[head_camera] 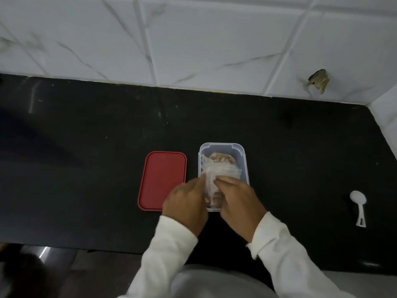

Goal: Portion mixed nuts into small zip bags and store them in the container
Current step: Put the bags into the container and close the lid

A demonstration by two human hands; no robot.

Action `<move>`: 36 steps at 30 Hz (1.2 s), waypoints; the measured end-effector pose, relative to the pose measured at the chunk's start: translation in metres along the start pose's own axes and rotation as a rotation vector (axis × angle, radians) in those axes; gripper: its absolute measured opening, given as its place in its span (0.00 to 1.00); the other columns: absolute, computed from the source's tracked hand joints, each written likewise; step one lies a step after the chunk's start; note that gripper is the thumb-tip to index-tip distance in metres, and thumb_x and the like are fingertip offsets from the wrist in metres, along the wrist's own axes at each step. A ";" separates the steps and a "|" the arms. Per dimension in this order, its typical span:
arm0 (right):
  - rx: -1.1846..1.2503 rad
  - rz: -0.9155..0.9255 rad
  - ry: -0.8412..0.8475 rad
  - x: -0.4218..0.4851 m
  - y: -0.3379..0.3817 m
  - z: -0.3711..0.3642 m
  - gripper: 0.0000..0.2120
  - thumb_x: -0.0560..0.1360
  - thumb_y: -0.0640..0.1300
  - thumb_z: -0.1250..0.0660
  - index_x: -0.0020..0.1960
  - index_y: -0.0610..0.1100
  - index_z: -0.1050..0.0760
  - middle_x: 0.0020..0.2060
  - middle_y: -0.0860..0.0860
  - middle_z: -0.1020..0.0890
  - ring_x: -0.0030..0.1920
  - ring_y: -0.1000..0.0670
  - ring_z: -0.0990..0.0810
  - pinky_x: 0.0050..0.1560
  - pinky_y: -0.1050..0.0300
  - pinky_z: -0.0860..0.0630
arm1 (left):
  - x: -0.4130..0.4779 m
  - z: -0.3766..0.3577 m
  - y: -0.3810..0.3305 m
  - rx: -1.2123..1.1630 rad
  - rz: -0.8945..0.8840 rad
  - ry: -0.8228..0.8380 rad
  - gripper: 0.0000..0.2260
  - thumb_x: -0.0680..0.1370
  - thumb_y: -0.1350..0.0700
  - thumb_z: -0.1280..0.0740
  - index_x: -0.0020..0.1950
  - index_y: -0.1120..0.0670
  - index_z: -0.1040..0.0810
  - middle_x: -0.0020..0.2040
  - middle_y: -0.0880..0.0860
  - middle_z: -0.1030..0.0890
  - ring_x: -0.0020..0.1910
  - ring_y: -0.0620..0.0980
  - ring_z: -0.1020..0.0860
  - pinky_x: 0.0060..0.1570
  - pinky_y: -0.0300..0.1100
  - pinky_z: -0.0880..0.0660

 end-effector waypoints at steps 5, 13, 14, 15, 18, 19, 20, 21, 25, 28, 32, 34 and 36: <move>0.279 0.001 -0.133 0.020 0.033 -0.012 0.18 0.79 0.40 0.37 0.69 0.44 0.28 0.66 0.51 0.24 0.66 0.52 0.26 0.68 0.56 0.30 | -0.017 0.005 0.104 -0.031 0.316 -0.105 0.18 0.77 0.58 0.38 0.66 0.58 0.22 0.59 0.59 0.19 0.52 0.62 0.18 0.47 0.53 0.20; 0.210 -0.211 0.245 0.051 0.052 -0.082 0.22 0.81 0.44 0.41 0.72 0.41 0.39 0.65 0.43 0.27 0.66 0.42 0.29 0.61 0.51 0.31 | -0.029 -0.010 0.180 -0.252 0.807 -0.128 0.23 0.80 0.56 0.35 0.74 0.56 0.32 0.75 0.59 0.33 0.73 0.58 0.34 0.70 0.50 0.37; 0.202 -0.229 0.279 0.054 0.053 -0.089 0.21 0.80 0.43 0.41 0.71 0.40 0.38 0.64 0.43 0.27 0.65 0.41 0.28 0.59 0.51 0.30 | -0.031 -0.012 0.184 -0.329 0.870 -0.141 0.22 0.80 0.56 0.35 0.74 0.55 0.31 0.72 0.58 0.29 0.71 0.57 0.31 0.69 0.48 0.35; 0.197 -0.235 0.298 0.058 0.053 -0.095 0.20 0.80 0.43 0.40 0.70 0.39 0.38 0.63 0.42 0.27 0.64 0.41 0.28 0.59 0.51 0.30 | -0.032 -0.014 0.187 -0.392 0.919 -0.147 0.21 0.80 0.56 0.36 0.74 0.55 0.31 0.70 0.57 0.27 0.69 0.56 0.28 0.67 0.46 0.33; 0.158 -0.237 0.358 0.066 0.051 -0.117 0.27 0.80 0.43 0.39 0.74 0.35 0.43 0.69 0.39 0.33 0.70 0.40 0.34 0.67 0.48 0.33 | -0.032 -0.015 0.190 -0.475 0.992 -0.181 0.20 0.80 0.58 0.37 0.73 0.54 0.29 0.68 0.56 0.24 0.66 0.54 0.25 0.64 0.42 0.32; 0.146 -0.231 0.368 0.067 0.050 -0.122 0.29 0.80 0.44 0.39 0.75 0.35 0.45 0.71 0.39 0.34 0.71 0.40 0.36 0.69 0.47 0.34 | -0.032 -0.014 0.191 -0.491 1.010 -0.197 0.19 0.80 0.59 0.37 0.72 0.54 0.28 0.67 0.55 0.23 0.65 0.53 0.24 0.62 0.40 0.32; 0.133 -0.228 0.372 0.068 0.050 -0.124 0.29 0.80 0.44 0.39 0.75 0.35 0.45 0.71 0.39 0.35 0.72 0.39 0.36 0.70 0.46 0.35 | -0.032 -0.014 0.195 -0.506 1.030 -0.207 0.19 0.80 0.59 0.36 0.71 0.54 0.28 0.66 0.54 0.22 0.64 0.52 0.24 0.60 0.38 0.32; 0.124 -0.226 0.362 0.069 0.050 -0.125 0.29 0.79 0.45 0.39 0.75 0.35 0.45 0.71 0.38 0.34 0.72 0.39 0.36 0.70 0.46 0.35 | -0.032 -0.014 0.198 -0.521 1.052 -0.207 0.19 0.80 0.59 0.35 0.71 0.54 0.27 0.64 0.53 0.21 0.62 0.52 0.23 0.59 0.38 0.32; 0.142 -0.245 0.341 0.069 0.047 -0.127 0.31 0.80 0.51 0.40 0.75 0.35 0.44 0.71 0.38 0.33 0.72 0.39 0.37 0.71 0.45 0.36 | -0.035 -0.011 0.216 -0.559 1.092 -0.131 0.18 0.76 0.56 0.29 0.66 0.53 0.23 0.57 0.51 0.17 0.59 0.53 0.21 0.64 0.49 0.27; 0.223 -0.283 0.317 0.069 0.044 -0.115 0.29 0.79 0.59 0.41 0.70 0.38 0.36 0.64 0.41 0.26 0.64 0.39 0.27 0.63 0.47 0.28 | -0.032 -0.012 0.215 -0.531 1.053 0.008 0.16 0.75 0.53 0.27 0.62 0.53 0.20 0.52 0.49 0.18 0.54 0.51 0.20 0.59 0.45 0.25; 0.373 -0.335 0.326 0.065 0.042 -0.093 0.32 0.78 0.64 0.43 0.71 0.41 0.35 0.66 0.44 0.26 0.65 0.43 0.26 0.60 0.53 0.29 | -0.023 -0.003 0.195 -0.601 0.962 -0.002 0.10 0.73 0.55 0.25 0.54 0.53 0.17 0.45 0.48 0.16 0.47 0.50 0.17 0.53 0.45 0.21; 0.466 -0.342 0.291 0.065 0.042 -0.081 0.33 0.78 0.65 0.44 0.73 0.43 0.35 0.68 0.46 0.28 0.66 0.46 0.27 0.59 0.56 0.31 | -0.017 0.009 0.174 -0.636 0.896 -0.049 0.08 0.72 0.56 0.24 0.50 0.53 0.16 0.42 0.51 0.15 0.41 0.50 0.17 0.42 0.40 0.21; 0.587 -0.333 0.197 0.066 0.045 -0.065 0.32 0.77 0.66 0.45 0.73 0.47 0.34 0.67 0.50 0.26 0.66 0.49 0.27 0.61 0.57 0.31 | -0.012 0.025 0.144 -0.629 0.796 -0.092 0.06 0.72 0.56 0.24 0.48 0.52 0.16 0.40 0.50 0.16 0.37 0.46 0.18 0.35 0.34 0.23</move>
Point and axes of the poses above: each hand's wrist, its own x-axis towards the middle knuckle, its own z-axis out of the back of the hand, y = z × x, the point moved 8 cm from there along x, towards the middle knuckle
